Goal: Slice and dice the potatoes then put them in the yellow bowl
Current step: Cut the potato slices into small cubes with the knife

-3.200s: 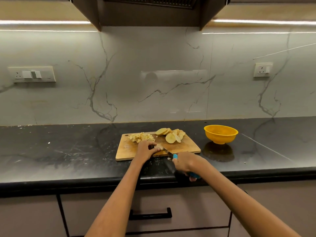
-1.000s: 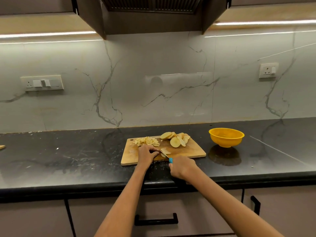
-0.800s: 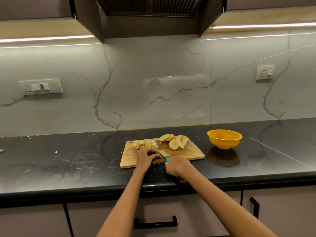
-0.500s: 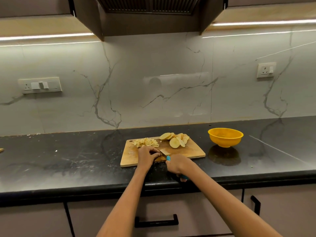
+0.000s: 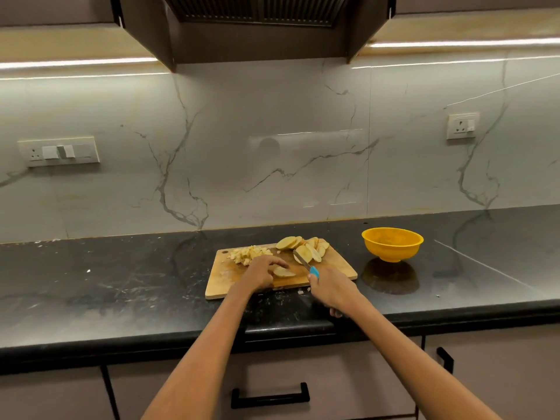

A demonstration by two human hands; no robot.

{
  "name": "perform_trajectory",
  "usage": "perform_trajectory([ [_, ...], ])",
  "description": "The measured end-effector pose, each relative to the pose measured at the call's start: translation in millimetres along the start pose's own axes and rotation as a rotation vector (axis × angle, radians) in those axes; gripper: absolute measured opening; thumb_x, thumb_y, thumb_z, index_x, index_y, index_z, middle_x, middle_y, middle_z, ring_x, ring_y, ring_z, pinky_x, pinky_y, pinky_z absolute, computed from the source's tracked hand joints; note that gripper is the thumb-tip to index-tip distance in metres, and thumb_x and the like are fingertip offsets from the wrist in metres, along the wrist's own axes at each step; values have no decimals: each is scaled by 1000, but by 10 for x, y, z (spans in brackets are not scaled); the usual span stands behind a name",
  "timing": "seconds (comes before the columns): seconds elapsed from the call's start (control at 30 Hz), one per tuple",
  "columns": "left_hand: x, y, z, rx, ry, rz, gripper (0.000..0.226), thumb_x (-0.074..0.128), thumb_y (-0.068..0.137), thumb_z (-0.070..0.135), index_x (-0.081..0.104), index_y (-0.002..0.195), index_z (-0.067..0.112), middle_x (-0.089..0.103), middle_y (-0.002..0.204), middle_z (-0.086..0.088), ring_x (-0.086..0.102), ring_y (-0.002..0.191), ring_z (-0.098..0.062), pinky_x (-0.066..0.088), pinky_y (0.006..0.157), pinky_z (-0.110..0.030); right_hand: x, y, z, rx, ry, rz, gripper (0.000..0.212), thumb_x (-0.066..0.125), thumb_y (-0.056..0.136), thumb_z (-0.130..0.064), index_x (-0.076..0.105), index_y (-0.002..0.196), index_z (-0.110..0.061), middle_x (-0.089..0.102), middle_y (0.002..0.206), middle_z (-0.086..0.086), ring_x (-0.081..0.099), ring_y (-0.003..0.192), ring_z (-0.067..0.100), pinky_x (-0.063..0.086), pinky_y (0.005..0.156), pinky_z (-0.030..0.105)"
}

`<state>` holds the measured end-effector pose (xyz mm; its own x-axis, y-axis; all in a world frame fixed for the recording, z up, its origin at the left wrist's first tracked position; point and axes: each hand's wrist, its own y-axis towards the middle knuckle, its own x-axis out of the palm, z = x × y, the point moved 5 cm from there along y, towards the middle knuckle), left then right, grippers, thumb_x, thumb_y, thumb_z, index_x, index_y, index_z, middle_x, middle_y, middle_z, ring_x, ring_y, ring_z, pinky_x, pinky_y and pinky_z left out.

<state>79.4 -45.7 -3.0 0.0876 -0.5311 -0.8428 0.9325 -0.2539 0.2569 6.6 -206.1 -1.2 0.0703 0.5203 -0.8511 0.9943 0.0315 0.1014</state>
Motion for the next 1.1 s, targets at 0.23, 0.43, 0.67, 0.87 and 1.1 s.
perform_trajectory([
  [0.23, 34, 140, 44, 39, 146, -140, 42, 52, 88, -5, 61, 120, 20, 51, 135, -4, 45, 126, -20, 37, 103, -31, -9, 0, 68, 28, 95, -73, 38, 31, 102, -36, 52, 100, -4, 59, 70, 6, 54, 47, 13, 48, 44, 22],
  [0.43, 75, 168, 93, 75, 181, -88, 31, 59, 91, 19, 59, 121, 15, 57, 125, -4, 53, 112, -17, 42, 96, -28, -17, 14, 67, 27, 95, -70, 39, 32, 102, -36, 53, 100, -4, 58, 71, 6, 57, 55, 16, 55, 58, 30],
  [0.67, 105, 167, 141, 141, 146, -11, 35, 61, 85, 31, 61, 114, 11, 61, 114, -6, 54, 99, -15, 45, 87, -26, -31, -92, 97, 109, 69, -150, 36, 33, 102, -39, 48, 101, -6, 59, 71, 7, 54, 48, 14, 48, 44, 23],
  [0.87, 147, 86, 147, 194, 134, 161, 35, 63, 82, 31, 66, 111, 11, 65, 109, -4, 57, 96, -12, 44, 85, -22, -33, -89, 86, 129, 67, -153, 37, 33, 102, -39, 48, 101, -5, 58, 70, 7, 53, 48, 14, 47, 44, 23],
  [1.1, 165, 29, 141, 191, 159, 218, 35, 59, 85, 32, 66, 112, 13, 65, 109, -2, 56, 96, -11, 43, 84, -20, -45, -145, 85, 164, 19, -106, 35, 33, 101, -40, 47, 97, -7, 58, 70, 6, 55, 49, 14, 50, 51, 24],
])
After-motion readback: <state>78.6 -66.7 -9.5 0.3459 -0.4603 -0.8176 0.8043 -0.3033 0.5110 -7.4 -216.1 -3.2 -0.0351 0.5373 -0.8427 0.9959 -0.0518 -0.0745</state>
